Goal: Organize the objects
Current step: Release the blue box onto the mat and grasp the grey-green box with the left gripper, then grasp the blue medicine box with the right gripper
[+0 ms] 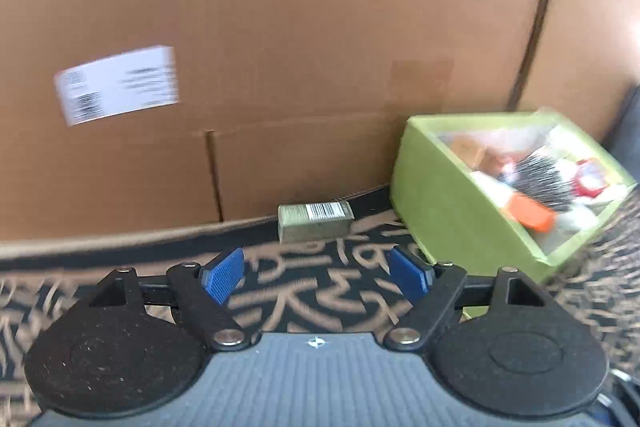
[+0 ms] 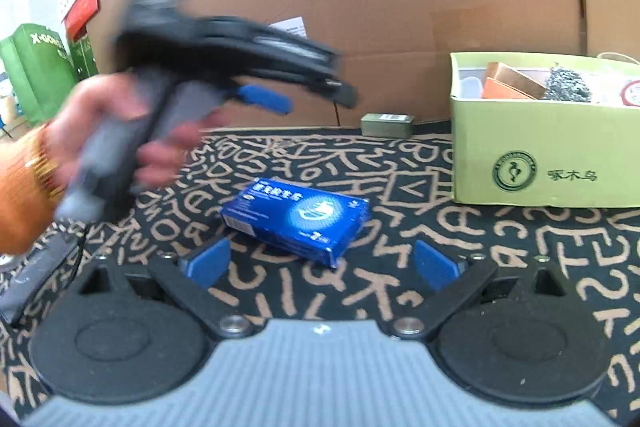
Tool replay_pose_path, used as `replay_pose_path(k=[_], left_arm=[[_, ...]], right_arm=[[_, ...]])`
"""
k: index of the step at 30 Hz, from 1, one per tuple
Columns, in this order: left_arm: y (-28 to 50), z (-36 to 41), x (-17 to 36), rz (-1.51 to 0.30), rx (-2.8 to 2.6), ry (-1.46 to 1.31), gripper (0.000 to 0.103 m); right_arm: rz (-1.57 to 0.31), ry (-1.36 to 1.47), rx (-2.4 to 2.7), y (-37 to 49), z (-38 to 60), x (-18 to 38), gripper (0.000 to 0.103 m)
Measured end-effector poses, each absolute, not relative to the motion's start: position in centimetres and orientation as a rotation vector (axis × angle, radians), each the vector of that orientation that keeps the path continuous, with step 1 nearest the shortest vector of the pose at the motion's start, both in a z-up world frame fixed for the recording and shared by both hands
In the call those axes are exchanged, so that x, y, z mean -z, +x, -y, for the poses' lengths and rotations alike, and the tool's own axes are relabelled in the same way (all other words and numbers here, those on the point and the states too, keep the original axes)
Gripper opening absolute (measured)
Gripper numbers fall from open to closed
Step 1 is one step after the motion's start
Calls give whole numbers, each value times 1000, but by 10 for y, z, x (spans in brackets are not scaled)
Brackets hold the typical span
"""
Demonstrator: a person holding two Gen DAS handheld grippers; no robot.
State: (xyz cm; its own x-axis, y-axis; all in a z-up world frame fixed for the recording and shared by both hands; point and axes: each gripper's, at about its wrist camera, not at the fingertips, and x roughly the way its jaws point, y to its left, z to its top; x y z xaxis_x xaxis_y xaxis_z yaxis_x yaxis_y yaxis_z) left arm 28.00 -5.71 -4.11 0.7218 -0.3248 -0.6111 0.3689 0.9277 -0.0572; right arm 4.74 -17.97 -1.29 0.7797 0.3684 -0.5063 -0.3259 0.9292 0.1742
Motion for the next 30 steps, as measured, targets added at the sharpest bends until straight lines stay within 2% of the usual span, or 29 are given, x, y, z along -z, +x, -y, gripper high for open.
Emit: replay_pose_path(k=[9, 10, 11, 13, 18, 23, 30], left_arm=[[352, 89, 74, -784, 279, 40, 81], [353, 89, 74, -764, 278, 57, 78], [353, 89, 74, -756, 288, 85, 66], [347, 86, 71, -762, 316, 117, 66], [297, 48, 57, -748, 418, 135, 66], [237, -21, 51, -769, 368, 115, 66], [167, -79, 53, -752, 311, 91, 67]], right_arm=[[-617, 190, -394, 58, 204, 21, 102], [-630, 199, -395, 61, 204, 24, 102], [-639, 204, -390, 64, 205, 25, 102], [-633, 213, -387, 63, 207, 25, 102], [-628, 197, -398, 60, 205, 26, 102], [-641, 141, -445, 60, 197, 24, 102], [-546, -99, -699, 96, 168, 16, 103]])
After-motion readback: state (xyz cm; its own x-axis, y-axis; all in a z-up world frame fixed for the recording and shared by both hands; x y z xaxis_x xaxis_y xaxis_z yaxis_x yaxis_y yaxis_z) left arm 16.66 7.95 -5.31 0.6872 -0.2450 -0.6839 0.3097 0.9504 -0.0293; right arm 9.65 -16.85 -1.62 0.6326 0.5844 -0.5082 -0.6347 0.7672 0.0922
